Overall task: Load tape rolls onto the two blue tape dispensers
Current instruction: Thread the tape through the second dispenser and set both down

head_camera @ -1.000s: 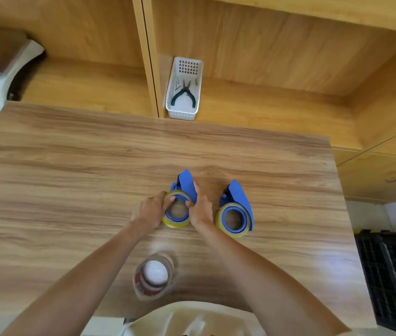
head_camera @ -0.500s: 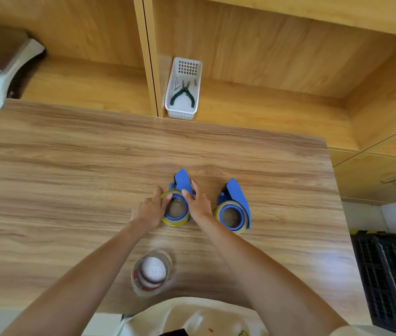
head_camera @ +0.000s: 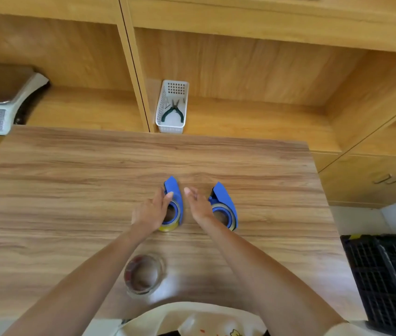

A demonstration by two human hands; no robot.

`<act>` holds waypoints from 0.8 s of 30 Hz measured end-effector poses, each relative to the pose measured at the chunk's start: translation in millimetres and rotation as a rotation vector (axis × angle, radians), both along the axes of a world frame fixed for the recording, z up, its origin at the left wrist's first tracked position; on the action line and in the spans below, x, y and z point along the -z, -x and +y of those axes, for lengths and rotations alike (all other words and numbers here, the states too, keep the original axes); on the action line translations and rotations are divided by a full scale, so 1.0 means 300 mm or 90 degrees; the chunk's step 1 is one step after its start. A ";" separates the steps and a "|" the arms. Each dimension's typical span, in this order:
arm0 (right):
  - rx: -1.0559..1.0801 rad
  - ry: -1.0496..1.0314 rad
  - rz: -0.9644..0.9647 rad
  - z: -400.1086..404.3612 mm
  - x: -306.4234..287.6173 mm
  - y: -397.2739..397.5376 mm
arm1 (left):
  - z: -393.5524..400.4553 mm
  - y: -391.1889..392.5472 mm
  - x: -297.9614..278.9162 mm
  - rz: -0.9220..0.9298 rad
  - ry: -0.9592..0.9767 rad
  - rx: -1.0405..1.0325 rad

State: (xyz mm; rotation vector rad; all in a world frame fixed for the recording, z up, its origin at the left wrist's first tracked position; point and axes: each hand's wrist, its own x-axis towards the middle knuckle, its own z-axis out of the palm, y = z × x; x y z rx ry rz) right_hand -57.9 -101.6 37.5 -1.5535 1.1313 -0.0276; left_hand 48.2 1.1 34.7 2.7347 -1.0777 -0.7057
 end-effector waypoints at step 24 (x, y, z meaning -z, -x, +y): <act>-0.136 0.327 0.295 -0.185 0.048 0.287 | -0.196 0.271 0.042 0.056 -0.068 0.162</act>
